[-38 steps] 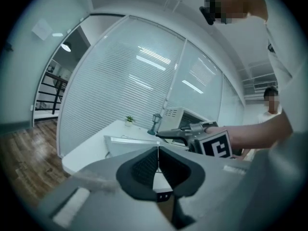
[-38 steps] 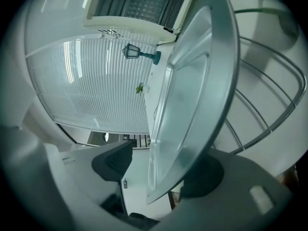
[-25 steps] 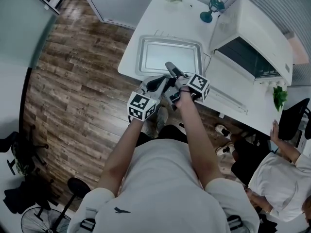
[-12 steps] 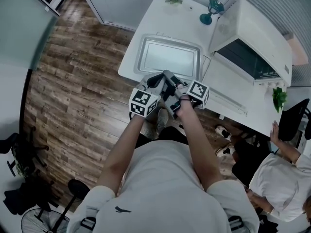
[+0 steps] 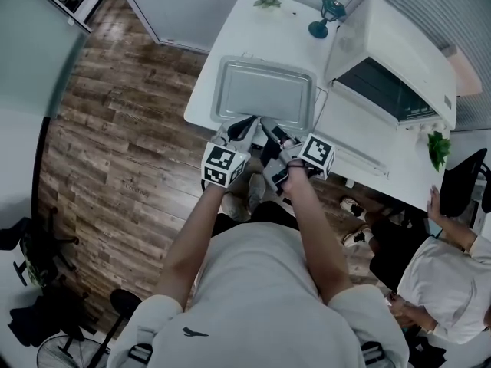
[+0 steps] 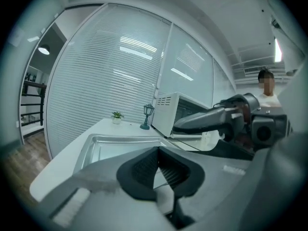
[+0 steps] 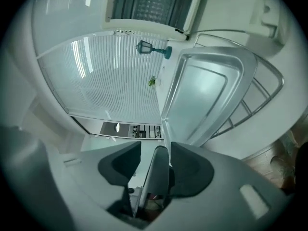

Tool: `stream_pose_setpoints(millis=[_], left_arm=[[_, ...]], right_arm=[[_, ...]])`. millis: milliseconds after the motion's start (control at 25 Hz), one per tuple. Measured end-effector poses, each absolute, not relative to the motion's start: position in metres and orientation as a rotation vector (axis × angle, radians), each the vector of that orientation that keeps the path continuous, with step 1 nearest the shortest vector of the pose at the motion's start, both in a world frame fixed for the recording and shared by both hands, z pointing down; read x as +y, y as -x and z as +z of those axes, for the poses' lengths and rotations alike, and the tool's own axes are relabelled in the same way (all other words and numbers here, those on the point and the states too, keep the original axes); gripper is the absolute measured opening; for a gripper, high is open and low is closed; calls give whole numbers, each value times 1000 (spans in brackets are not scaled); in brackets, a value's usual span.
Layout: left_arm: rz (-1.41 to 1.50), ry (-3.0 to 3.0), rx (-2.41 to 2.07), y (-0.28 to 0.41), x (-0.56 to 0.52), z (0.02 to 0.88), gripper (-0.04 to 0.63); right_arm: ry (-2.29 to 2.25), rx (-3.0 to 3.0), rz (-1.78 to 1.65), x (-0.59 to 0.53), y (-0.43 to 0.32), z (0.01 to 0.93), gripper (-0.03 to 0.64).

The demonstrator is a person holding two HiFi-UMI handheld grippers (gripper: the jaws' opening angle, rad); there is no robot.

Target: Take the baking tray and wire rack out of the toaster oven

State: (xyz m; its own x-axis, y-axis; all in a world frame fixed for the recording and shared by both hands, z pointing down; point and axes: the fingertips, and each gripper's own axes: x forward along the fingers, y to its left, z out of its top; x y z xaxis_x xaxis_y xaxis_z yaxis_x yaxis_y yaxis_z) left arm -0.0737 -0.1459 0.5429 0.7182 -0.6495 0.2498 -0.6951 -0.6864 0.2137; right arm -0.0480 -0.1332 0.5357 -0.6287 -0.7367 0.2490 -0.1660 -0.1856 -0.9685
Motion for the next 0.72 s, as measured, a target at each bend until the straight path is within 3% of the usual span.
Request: stream_pose_setpoints(millis=[360,720], left_arm=[[117,-2598,-1095,94,-135,526,5],[28,-2600,-1136,124,-113,503,6]], right_arm=[[1113,1703,-1734,-120,26,512,167],[1399,2003,-1298,-92,-12,471,143]])
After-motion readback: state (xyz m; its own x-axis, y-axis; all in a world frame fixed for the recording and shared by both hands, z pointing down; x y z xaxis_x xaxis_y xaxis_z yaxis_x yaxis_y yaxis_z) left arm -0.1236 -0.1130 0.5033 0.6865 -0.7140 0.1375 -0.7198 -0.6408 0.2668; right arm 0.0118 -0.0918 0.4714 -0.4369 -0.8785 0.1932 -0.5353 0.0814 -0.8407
